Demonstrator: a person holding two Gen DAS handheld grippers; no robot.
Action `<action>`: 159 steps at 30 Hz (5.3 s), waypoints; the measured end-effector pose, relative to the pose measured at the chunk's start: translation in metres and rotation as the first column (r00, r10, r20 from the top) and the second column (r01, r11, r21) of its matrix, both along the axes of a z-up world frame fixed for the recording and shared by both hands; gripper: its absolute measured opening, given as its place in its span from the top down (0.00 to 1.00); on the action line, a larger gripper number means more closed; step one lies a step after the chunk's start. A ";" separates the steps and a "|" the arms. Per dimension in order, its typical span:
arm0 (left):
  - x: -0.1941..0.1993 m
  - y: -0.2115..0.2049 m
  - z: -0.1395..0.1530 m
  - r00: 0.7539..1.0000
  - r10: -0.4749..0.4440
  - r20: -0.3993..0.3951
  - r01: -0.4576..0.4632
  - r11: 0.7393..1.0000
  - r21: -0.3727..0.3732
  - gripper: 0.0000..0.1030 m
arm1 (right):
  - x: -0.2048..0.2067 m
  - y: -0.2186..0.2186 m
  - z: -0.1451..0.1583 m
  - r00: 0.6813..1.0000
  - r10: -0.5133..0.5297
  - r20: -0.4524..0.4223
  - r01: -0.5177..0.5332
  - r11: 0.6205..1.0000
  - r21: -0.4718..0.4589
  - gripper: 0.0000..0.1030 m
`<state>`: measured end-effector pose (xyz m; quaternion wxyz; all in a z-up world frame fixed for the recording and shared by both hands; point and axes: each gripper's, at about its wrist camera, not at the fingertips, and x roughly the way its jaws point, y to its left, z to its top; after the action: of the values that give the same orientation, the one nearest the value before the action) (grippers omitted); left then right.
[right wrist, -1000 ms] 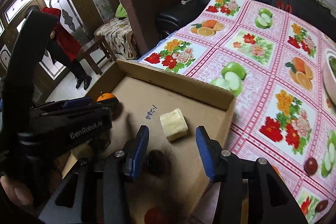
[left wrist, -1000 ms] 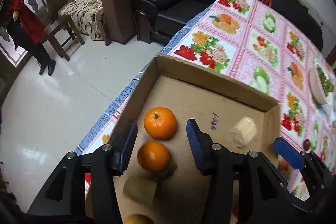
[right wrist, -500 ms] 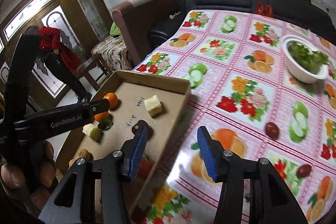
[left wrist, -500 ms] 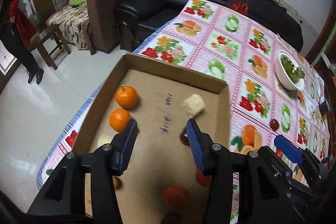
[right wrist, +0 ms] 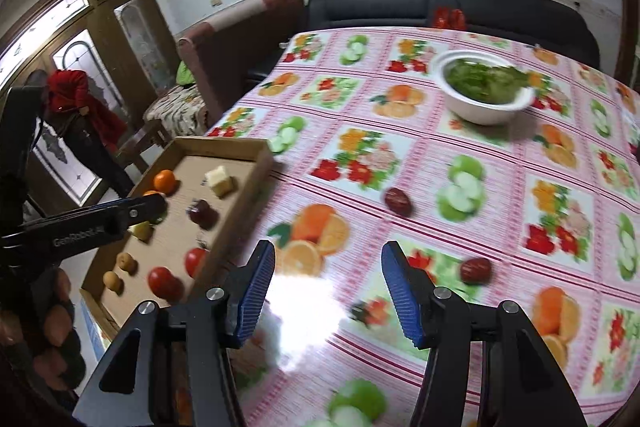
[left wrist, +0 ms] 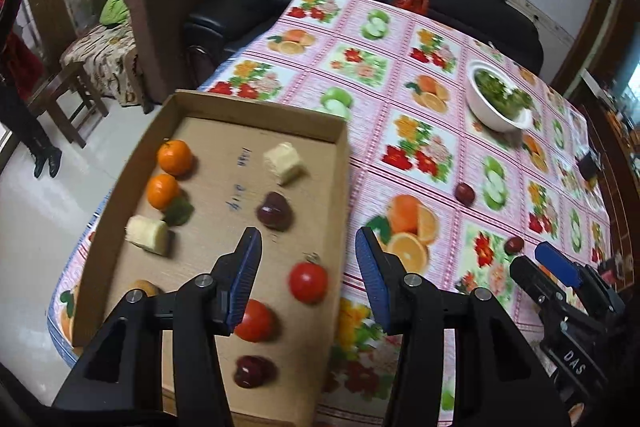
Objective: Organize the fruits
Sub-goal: 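Withdraw both open tools from the box toward the red dates on the tablecloth, then grasp a red date with the left tool while the right tool grasps another red date, then carry both red dates in the tools over the box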
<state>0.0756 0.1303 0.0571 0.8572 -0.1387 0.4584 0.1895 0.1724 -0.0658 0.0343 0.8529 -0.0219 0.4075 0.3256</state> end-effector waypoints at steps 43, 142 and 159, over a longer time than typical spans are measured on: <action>0.140 -0.107 -0.072 0.960 -0.262 -0.097 0.252 0.962 -0.106 0.51 | 0.065 -0.047 -0.074 0.982 -0.185 -0.040 0.178 0.974 -0.137 0.68; -0.126 0.054 -0.026 0.997 0.070 0.026 -0.068 0.997 -0.047 0.73 | -0.068 0.051 0.037 0.988 0.148 0.053 -0.154 0.979 0.133 0.68; -0.101 0.053 -0.038 1.000 0.020 0.012 -0.019 0.996 -0.091 0.73 | -0.047 0.121 0.020 0.970 0.241 -0.016 -0.237 0.961 0.143 0.69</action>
<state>-0.0255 0.1830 0.0196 0.8511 -0.1833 0.4594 0.1760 0.1252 0.0556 0.0542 0.7998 -0.0055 0.3923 0.4543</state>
